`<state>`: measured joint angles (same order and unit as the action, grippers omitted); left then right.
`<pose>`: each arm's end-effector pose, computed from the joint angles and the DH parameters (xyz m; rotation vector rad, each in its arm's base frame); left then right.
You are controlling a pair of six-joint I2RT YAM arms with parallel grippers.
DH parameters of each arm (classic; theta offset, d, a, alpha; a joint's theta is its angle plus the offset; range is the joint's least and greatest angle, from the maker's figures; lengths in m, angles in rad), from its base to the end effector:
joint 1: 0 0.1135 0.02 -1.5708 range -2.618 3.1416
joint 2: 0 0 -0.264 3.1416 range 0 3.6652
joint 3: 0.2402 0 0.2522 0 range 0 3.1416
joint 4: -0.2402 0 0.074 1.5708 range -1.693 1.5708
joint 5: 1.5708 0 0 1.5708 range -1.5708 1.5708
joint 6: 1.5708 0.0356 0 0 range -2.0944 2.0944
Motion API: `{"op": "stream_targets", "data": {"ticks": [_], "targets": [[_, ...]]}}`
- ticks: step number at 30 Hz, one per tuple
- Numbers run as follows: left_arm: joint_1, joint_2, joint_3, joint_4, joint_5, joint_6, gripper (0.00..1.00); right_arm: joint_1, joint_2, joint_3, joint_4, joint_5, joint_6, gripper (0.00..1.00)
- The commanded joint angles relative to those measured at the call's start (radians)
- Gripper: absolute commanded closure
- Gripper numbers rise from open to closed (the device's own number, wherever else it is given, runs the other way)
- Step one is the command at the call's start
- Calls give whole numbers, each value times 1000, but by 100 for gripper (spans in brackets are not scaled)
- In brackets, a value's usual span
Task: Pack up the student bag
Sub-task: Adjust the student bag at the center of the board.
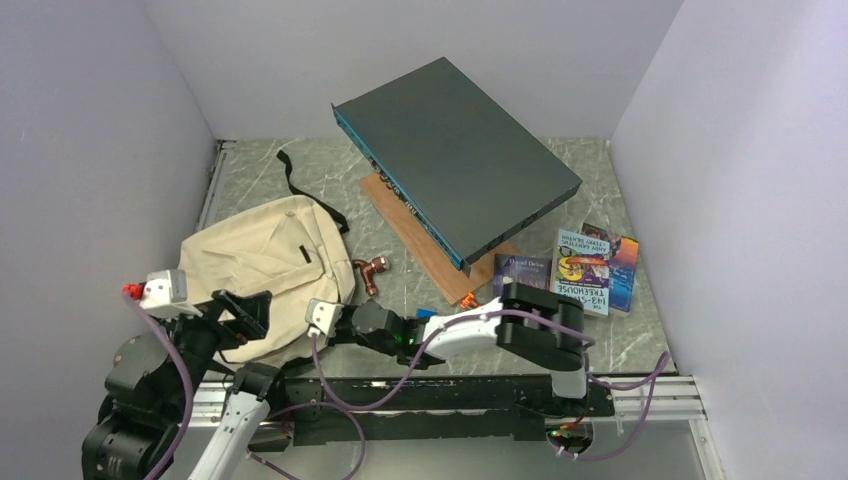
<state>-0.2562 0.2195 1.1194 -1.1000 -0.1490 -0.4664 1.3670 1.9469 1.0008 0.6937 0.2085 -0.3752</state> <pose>-0.0232 0.0115 0.3784 -0.2951 1.7607 -0.3905 0.0911 0.4042 0.1683 -1.3127 1.3002 0.5095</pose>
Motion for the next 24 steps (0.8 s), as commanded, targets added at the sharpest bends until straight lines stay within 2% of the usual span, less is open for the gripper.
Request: {"op": "stream_targets", "data": {"ticks": [1, 6, 9, 13, 15, 21, 24], "targets": [[6, 47, -52, 54, 59, -20, 0, -7, -145, 26, -90, -37, 41, 100], [6, 133, -135, 85, 149, -26, 0, -22, -200, -2, -214, -104, -9, 100], [6, 225, -213, 128, 166, -53, 0, -22, -204, -53, -205, -83, 10, 100], [6, 413, -239, 180, 152, -74, 3, -22, -213, -99, -164, -82, 58, 100], [6, 493, -252, 265, 152, -80, 7, -22, -203, -99, -150, -75, 92, 100], [10, 737, -211, 378, 76, -64, 31, -20, -179, -85, -140, -69, 169, 100], [19, 843, -202, 401, 35, -57, 35, -20, -181, -95, -132, -54, 194, 100]]}}
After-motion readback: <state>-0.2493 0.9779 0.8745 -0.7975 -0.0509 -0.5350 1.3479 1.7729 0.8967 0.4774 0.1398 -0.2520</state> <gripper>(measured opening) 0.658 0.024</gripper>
